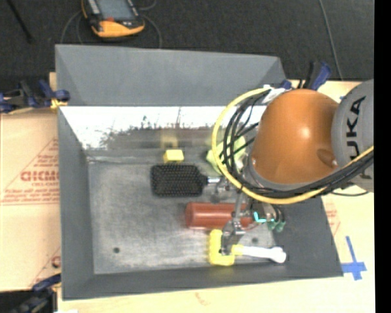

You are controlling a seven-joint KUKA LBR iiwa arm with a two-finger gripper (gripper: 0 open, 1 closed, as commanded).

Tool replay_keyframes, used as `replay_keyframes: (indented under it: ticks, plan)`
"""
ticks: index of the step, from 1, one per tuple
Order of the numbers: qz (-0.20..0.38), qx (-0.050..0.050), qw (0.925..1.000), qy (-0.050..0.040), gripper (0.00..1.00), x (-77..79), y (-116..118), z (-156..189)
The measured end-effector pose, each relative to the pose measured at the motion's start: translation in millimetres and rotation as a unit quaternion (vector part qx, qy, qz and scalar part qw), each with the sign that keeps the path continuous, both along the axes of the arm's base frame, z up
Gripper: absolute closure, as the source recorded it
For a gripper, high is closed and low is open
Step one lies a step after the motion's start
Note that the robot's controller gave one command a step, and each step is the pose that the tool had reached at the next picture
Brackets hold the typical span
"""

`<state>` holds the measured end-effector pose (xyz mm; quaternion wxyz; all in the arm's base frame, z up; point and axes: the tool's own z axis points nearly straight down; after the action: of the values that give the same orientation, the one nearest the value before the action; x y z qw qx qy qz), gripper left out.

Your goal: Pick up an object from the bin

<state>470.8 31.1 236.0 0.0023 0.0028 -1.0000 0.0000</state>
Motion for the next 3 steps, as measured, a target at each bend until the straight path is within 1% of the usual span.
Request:
replay_keyframes:
  ticks: [1, 2, 3]
  plan:
    - [-0.001, 0.000, 1.0000, -0.0039, 0.00, 1.6, 0.0, 3.3]
    - [0.026, 0.000, 0.9996, -0.0077, 0.00, 15.3, -6.2, -43.5]
    - [0.076, 0.000, 0.9971, -0.0067, 0.00, 33.4, -16.1, -107.6]
